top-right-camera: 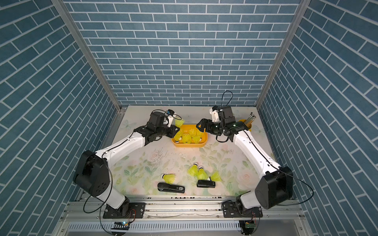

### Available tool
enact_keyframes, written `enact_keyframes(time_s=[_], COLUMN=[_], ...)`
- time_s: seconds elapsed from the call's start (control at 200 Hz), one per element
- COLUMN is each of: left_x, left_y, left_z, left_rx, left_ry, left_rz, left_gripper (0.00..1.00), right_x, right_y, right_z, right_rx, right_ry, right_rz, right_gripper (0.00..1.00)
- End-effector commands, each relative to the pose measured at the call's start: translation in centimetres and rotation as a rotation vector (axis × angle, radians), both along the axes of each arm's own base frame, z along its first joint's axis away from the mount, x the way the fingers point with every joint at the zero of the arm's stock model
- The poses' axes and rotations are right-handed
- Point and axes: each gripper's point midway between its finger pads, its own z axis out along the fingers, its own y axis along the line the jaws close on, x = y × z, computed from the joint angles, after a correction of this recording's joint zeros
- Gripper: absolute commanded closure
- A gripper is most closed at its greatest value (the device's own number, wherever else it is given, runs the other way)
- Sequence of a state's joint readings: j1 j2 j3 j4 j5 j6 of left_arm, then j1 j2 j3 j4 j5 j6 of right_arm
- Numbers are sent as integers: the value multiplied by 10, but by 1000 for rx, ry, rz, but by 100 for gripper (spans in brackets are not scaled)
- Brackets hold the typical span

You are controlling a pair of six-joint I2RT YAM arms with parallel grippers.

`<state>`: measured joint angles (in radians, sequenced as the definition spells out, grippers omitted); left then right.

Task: Put the shuttlecocks into the storage box
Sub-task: Place the shuttlecock in the storage box.

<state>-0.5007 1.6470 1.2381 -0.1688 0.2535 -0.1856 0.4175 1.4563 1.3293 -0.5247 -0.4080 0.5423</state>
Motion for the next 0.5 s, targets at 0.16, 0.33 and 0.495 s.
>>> enact_keyframes(time_s=[0.16,0.33,0.495], left_x=[30,43,46], left_y=[2,8,7], left_z=[-32,-51,-64], left_rx=[-10,28,31], left_ry=[151,176,203], left_rz=[114,163,172], left_gripper=[77,77,77], right_x=[24,28,27], right_y=[19,24,25], right_z=[-29,-41,-43], right_rx=[1,2,2], right_ry=[3,21,25], right_rz=[68,75,79], right_gripper=[10,10,10])
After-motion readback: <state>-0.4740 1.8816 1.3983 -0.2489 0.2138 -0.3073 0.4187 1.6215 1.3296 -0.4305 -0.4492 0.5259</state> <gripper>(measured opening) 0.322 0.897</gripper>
